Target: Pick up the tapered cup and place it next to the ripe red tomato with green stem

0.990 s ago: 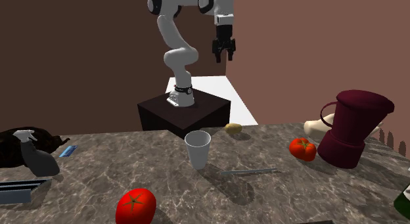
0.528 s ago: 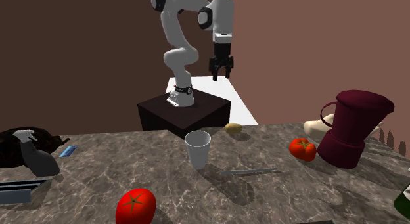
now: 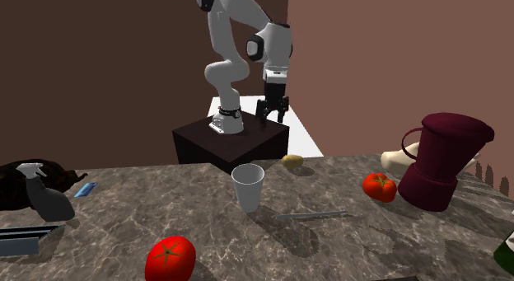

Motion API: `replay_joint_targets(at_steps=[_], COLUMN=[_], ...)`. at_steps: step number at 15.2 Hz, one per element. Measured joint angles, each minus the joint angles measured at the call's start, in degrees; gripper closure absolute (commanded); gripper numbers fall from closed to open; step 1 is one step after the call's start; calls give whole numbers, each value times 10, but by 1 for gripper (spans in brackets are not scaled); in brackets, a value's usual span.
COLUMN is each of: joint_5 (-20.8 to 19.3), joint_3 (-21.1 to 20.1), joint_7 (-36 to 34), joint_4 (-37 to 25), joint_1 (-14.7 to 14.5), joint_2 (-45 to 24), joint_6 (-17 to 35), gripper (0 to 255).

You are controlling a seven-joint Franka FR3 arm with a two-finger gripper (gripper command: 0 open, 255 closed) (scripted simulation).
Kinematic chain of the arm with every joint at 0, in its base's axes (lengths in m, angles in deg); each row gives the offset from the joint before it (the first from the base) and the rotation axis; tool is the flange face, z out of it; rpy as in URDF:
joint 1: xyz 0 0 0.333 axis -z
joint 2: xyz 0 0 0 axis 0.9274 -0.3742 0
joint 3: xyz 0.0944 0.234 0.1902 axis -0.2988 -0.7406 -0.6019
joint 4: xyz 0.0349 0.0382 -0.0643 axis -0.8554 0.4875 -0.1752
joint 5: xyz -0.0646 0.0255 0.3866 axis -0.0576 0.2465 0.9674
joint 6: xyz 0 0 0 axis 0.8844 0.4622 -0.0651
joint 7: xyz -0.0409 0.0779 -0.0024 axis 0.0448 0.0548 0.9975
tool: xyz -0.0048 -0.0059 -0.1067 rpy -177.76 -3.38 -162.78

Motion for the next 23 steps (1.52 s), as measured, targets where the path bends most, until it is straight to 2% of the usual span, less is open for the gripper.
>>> replay_joint_targets(at_steps=[5, 12, 19, 23], joint_5=[-2, 15, 27, 28], joint_3=[24, 42, 39, 38], joint_7=[23, 57, 67, 67], joint_4=[-31, -97, -104, -103], joint_1=[16, 41, 52, 52], joint_2=[-106, -246, -303, -308], joint_6=[63, 123, 172, 178], gripper=[0, 0, 0, 0])
